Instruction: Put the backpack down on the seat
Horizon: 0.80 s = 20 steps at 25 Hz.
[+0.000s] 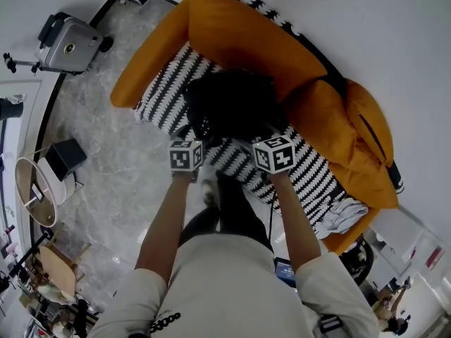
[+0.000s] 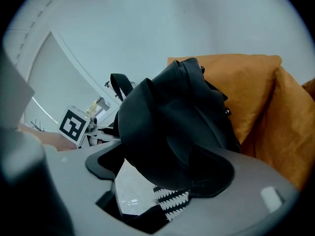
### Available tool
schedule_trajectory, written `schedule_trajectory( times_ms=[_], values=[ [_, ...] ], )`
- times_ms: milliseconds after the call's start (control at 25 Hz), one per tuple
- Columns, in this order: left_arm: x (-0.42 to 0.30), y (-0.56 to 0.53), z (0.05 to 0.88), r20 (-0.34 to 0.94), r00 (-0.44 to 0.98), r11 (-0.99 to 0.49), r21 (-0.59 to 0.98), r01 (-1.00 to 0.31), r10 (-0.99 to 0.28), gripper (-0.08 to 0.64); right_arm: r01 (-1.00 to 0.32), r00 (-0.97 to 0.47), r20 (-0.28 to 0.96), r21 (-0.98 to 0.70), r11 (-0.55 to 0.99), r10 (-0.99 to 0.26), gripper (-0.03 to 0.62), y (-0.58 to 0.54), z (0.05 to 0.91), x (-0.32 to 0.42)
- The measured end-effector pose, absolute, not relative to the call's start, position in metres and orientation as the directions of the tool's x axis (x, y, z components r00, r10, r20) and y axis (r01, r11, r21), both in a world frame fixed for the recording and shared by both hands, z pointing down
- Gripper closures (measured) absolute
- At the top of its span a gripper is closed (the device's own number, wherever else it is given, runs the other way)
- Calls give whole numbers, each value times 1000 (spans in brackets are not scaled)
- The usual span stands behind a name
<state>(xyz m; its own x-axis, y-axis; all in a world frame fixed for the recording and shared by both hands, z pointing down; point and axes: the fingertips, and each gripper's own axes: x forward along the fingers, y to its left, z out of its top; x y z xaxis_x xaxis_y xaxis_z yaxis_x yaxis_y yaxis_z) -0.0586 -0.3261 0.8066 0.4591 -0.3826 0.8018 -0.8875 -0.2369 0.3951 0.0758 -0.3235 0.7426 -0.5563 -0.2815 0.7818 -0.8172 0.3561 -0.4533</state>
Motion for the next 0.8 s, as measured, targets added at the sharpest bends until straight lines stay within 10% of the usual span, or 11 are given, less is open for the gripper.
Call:
schedule_trajectory(
  times_ms=[800],
  values=[
    [-137, -266, 761, 786, 403, -175, 365, -915, -468, 179, -908, -420, 749, -345, 239, -513, 193, -294, 672, 138]
  ],
)
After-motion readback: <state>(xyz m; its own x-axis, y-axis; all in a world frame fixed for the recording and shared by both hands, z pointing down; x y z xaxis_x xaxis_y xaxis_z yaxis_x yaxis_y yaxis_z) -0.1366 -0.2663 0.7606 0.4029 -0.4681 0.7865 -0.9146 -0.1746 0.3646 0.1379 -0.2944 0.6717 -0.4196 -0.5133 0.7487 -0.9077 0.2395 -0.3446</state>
